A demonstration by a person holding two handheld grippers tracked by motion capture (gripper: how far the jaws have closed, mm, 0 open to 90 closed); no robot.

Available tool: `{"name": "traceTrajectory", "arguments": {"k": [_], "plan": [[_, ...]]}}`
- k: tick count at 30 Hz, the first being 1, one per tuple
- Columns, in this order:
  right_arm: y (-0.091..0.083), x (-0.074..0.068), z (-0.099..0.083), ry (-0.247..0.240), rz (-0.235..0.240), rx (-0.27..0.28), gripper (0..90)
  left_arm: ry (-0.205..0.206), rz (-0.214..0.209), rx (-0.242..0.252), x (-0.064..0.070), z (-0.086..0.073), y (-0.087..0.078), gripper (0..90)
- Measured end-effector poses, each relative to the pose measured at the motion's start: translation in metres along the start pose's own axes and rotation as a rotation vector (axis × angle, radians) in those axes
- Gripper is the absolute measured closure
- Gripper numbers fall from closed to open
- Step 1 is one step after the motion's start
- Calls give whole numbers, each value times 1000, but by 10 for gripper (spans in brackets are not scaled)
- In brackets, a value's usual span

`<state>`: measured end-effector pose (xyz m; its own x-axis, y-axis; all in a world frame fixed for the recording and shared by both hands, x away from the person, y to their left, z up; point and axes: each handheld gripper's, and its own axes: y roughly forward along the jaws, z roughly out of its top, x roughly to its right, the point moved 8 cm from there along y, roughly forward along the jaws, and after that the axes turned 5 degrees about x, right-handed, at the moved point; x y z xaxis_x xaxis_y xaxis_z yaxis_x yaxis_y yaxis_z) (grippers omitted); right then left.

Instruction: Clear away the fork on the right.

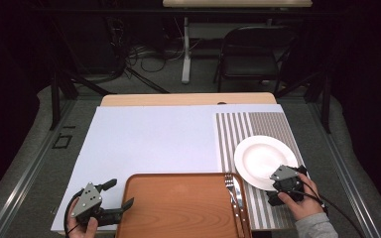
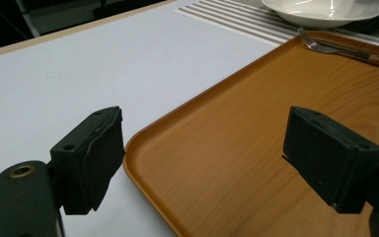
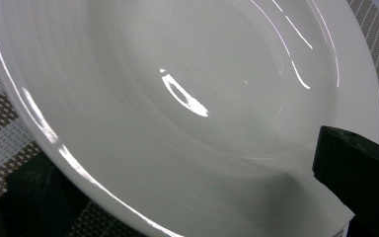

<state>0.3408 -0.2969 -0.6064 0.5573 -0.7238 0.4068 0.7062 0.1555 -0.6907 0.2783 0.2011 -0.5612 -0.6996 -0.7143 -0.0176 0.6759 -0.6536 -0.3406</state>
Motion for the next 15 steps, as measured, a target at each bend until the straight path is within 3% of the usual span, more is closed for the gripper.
{"name": "traceTrajectory", "arguments": {"k": [7,11,15], "plan": [[1,0,0,8,4,11,0,2,-1,0,0,0,0,159],[1,-1,1,-7,-5,21,0,2,-1,-1,0,0,0,159],[-1,-1,2,-53,-20,18,0,2,-1,-1,0,0,0,159]]}}
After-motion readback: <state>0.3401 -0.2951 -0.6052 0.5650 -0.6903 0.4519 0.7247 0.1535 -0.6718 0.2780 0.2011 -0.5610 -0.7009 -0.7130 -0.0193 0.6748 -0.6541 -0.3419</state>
